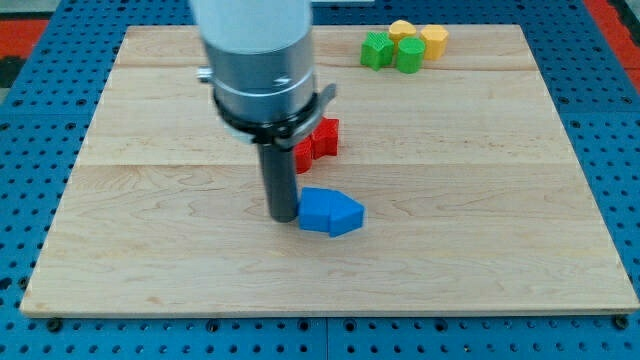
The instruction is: Slide the green circle along with green star towards the top center
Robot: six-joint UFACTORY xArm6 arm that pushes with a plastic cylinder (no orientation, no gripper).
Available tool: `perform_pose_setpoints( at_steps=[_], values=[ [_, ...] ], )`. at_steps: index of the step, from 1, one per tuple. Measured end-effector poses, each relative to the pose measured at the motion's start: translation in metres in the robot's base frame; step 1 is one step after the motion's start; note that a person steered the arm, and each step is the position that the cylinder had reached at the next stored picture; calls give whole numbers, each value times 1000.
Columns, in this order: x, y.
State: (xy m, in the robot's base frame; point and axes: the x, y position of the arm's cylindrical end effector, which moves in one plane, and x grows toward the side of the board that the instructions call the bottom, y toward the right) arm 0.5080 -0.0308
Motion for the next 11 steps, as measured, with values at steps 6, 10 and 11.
perform_pose_setpoints(
  at_steps=[6,10,11],
  values=[
    [-234,198],
    [-271,54],
    [-286,40]
  ],
)
